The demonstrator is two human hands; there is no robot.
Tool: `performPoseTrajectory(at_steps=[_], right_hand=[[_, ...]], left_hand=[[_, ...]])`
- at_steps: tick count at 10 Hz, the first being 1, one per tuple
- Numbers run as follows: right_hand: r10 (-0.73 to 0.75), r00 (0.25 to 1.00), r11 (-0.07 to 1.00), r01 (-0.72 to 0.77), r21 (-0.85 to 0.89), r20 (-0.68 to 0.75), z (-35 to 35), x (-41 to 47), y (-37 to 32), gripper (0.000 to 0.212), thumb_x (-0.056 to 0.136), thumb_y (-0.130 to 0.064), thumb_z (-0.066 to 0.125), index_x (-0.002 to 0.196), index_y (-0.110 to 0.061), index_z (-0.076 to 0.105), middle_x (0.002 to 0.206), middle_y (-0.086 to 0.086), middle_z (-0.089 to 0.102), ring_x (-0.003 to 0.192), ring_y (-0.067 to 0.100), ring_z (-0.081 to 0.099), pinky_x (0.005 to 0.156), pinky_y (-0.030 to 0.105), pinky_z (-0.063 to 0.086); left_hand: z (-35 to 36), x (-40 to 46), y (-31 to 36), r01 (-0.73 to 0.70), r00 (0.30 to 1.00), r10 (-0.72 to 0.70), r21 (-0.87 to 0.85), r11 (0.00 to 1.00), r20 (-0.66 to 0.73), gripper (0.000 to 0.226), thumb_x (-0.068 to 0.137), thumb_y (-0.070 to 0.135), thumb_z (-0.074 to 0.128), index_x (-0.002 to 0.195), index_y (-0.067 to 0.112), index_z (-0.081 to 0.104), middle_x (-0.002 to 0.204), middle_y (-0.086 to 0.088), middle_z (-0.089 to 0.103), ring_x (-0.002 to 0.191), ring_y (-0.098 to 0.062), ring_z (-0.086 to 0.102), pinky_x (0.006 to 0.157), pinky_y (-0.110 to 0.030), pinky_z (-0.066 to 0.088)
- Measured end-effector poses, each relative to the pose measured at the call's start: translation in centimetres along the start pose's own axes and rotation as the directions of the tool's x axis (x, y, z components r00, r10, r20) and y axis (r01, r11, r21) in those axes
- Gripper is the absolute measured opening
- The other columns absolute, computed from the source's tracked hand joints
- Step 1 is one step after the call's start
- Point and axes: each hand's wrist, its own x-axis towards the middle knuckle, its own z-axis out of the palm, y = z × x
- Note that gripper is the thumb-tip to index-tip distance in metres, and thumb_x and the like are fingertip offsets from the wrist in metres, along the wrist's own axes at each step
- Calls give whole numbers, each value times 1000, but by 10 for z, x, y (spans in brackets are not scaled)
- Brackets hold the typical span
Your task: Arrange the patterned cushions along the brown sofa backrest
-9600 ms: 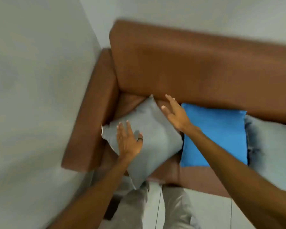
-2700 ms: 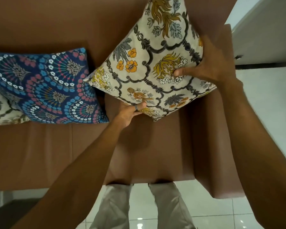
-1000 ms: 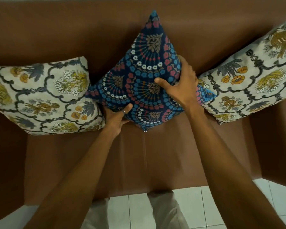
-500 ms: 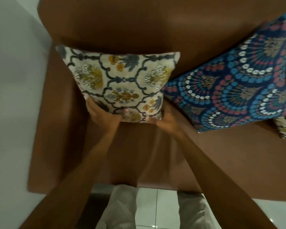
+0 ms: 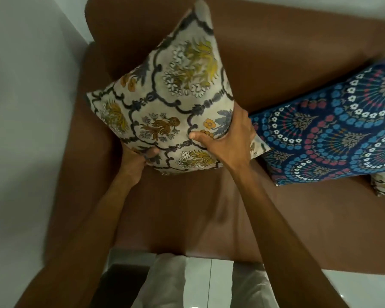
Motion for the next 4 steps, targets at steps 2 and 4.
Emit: performPoseTrajectory(at_steps=[2, 4], right_hand=[[10, 997, 996, -4, -92, 74, -9, 37, -6, 127, 63, -79, 86, 163, -20, 35, 155, 6, 48, 149, 31, 43, 125, 66, 29], [-431, 870, 883, 351, -313, -241, 19, 8, -12, 90, 98, -74, 49, 164, -15, 33, 169, 21, 41, 160, 40, 31, 129, 71, 23]], left_hand=[[33, -1, 5, 47, 999, -47, -358, 932, 8, 109, 71, 25, 85, 163, 25, 27, 158, -4, 52, 143, -29, 54, 92, -40, 60], [61, -24, 5, -360, 853, 234, -202, 911, -466, 113, 85, 80, 59, 168, 21, 10, 176, -11, 13, 162, -20, 17, 130, -42, 25]])
